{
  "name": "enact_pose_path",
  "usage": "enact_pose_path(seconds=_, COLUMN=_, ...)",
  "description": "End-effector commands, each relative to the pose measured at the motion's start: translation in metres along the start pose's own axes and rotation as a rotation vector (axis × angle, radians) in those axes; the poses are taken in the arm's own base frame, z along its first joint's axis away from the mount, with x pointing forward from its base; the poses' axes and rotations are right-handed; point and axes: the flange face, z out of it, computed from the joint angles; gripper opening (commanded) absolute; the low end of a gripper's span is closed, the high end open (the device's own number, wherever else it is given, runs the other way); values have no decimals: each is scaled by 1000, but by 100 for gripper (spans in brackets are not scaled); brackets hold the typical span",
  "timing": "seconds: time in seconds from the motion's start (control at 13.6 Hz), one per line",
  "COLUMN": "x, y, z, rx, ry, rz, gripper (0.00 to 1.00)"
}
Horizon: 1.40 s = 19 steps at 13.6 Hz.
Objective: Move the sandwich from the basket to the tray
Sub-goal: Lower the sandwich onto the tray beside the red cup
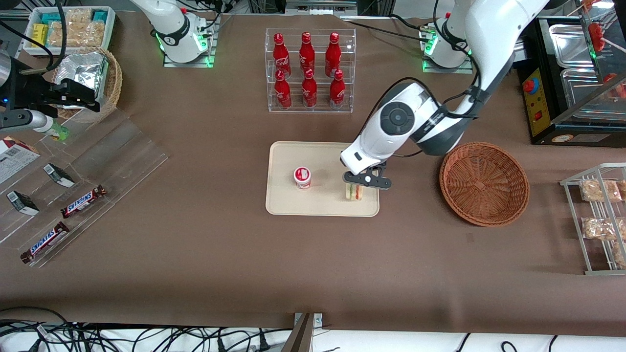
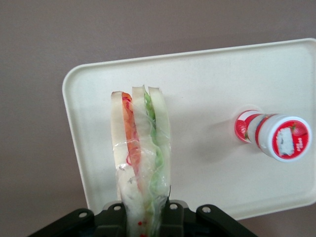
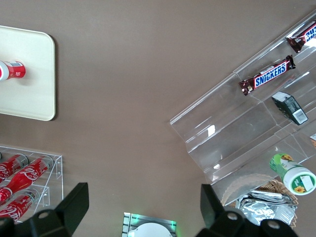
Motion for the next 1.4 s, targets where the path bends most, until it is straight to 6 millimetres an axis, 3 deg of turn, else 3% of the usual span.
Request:
enact_pose_path(seconds=0.0, x=0, y=9, z=27, rx=35, ry=9, rz=-22, gripper=0)
enact_pose_path(seconds=0.22, x=-10, y=13, z=52, rx=73, ry=-5, rz=-50, gripper=0)
enact_pose_path(seconds=0.44, x=-9, y=10, z=67, rx=57, ry=-8, rz=-67, gripper=12)
enact_pose_path(seconds=0.52, x=-8, y=10, z=70, rx=53, ry=-5, rz=-94, gripper=33)
enact_pose_path(seconds=0.59, x=-10, y=13, z=69, rx=56, ry=-3, rz=-118, gripper=83)
enact_pose_path(seconds=0.66, x=-9, y=12, z=69, rx=59, ry=-3, rz=-120, gripper=100)
enact_pose_path(seconds=0.74, x=-8, y=13, z=64, rx=59, ry=3, rz=-124, gripper=100)
enact_pose_path(seconds=0.81, x=-5, y=11, z=55, rx=65, ry=12, rz=-133, gripper=100)
enact_pose_path(seconds=0.89, x=-3, y=10, z=34, rx=89, ry=29, rz=-138, gripper=100)
enact_pose_path(seconds=1.11, x=8, y=1, z=-47, rx=131, ry=100, rz=-190, gripper=100)
enact_pose_path(seconds=1.33, x=18, y=-16, z=-118, rx=132, ry=202, rz=-367, gripper=100)
